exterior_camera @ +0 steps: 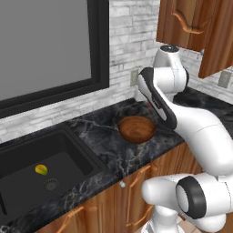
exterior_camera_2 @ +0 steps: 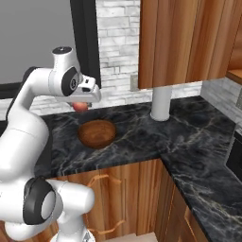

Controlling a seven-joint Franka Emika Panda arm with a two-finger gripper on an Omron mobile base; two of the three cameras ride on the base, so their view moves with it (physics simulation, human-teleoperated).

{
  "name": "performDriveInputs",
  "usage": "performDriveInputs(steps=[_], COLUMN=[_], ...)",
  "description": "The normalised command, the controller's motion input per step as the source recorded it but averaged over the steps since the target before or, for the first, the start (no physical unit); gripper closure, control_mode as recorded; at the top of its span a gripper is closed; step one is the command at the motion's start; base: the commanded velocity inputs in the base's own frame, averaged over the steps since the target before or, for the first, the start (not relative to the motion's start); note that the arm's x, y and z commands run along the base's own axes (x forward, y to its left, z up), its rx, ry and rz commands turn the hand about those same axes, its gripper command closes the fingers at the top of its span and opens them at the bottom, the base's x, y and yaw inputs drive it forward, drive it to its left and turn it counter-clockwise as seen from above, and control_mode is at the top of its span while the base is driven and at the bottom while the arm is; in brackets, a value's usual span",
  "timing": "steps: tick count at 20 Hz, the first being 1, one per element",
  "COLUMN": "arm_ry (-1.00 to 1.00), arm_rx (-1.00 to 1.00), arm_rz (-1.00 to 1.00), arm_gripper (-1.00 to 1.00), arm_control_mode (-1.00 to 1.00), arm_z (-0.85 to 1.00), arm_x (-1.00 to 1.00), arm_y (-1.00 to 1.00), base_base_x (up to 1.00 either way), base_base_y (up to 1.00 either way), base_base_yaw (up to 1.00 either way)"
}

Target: Pick the peachs from the cabinet and place them in one bowl. Pick the mango from the sink and place it in the other bowl.

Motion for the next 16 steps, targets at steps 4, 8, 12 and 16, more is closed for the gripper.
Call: performDriveInputs(steps=[4,8,12,16], arm_ry=[0.05,0.06,0.02,0.0], arm_rx=[0.0,0.0,0.0,0.0], arm_rz=[0.02,0.01,0.0,0.0], arm_gripper=[1.0,1.0,1.0,1.0], arm_control_mode=[-1.0,-1.0,-1.0,-1.0], arm_z=[-0.28,-0.27,-0.28,-0.25], arm_x=[0.12,0.1,0.07,0.07], arm_y=[0.04,0.03,0.02,0.01], base_base_x=[0.0,0.0,0.0,0.0], base_base_y=[0.0,0.0,0.0,0.0], base_base_yaw=[0.0,0.0,0.0,0.0])
